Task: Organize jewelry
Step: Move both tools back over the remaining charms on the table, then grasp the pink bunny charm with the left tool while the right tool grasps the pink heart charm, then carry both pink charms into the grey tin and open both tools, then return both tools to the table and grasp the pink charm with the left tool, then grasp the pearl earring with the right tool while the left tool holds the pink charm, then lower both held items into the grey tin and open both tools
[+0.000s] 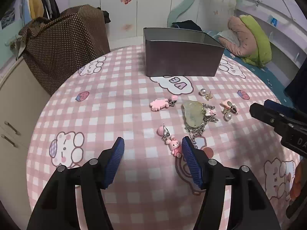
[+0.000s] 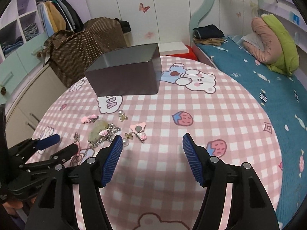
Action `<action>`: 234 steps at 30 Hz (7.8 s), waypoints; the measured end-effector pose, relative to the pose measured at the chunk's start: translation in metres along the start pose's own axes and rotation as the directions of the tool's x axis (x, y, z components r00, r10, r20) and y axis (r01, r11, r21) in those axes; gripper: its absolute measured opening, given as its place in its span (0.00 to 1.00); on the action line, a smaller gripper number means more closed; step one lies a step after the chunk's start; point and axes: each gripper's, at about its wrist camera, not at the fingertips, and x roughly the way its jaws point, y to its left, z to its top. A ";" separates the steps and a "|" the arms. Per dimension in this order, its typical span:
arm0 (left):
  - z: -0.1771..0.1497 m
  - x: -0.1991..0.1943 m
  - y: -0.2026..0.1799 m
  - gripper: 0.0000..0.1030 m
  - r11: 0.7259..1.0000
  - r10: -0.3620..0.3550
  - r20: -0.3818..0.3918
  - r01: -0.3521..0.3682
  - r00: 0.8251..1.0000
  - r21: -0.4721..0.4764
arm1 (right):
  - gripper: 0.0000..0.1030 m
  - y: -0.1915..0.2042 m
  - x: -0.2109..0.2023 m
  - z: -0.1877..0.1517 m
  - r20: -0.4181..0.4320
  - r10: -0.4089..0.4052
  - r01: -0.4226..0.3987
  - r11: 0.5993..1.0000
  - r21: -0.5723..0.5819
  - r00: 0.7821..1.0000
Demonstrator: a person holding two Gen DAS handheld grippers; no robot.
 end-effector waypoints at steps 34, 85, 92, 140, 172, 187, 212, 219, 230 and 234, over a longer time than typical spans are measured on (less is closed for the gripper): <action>0.009 0.003 0.019 0.07 0.985 -0.170 0.002 0.170 0.985 -0.034 | 0.40 0.017 0.041 0.005 -0.061 -0.043 0.035 0.992 -0.122 0.997; 0.050 -0.016 0.012 0.10 0.983 -0.183 0.071 0.184 0.981 -0.006 | 0.13 0.012 0.006 0.036 0.016 0.115 -0.113 0.989 -0.096 0.993; 0.106 -0.047 0.012 0.10 0.959 -0.284 0.165 0.282 0.945 0.034 | 0.13 0.015 -0.007 0.082 0.084 0.162 -0.155 0.984 -0.089 0.983; 0.129 -0.022 0.025 0.56 0.973 -0.220 0.158 0.229 0.963 -0.039 | 0.29 0.024 0.026 0.111 0.038 0.127 -0.125 0.991 -0.055 0.991; 0.051 0.039 0.010 0.56 0.991 -0.110 -0.013 0.111 0.994 0.075 | 0.47 0.013 0.033 0.006 -0.073 0.032 -0.037 0.998 -0.058 0.997; 0.051 0.040 0.006 0.10 0.989 -0.102 0.008 0.101 0.995 0.110 | 0.48 0.020 0.039 0.005 -0.084 0.029 -0.036 0.996 -0.088 0.996; 0.079 -0.012 0.004 0.10 0.965 -0.261 0.097 0.255 0.960 0.065 | 0.11 0.023 0.013 0.044 0.014 0.070 -0.068 0.992 -0.109 0.997; 0.124 -0.031 -0.007 0.10 0.953 -0.299 0.159 0.286 0.941 0.098 | 0.11 0.021 -0.005 0.092 0.084 0.165 -0.160 0.985 -0.059 0.983; 0.179 0.035 -0.002 0.10 0.945 -0.326 0.047 0.327 0.944 -0.014 | 0.11 0.020 0.034 0.152 0.058 0.214 -0.215 0.977 0.010 0.975; 0.176 0.054 0.000 0.11 0.947 -0.319 0.016 0.319 0.948 -0.038 | 0.11 0.021 0.054 0.152 0.017 0.207 -0.207 0.978 0.014 0.978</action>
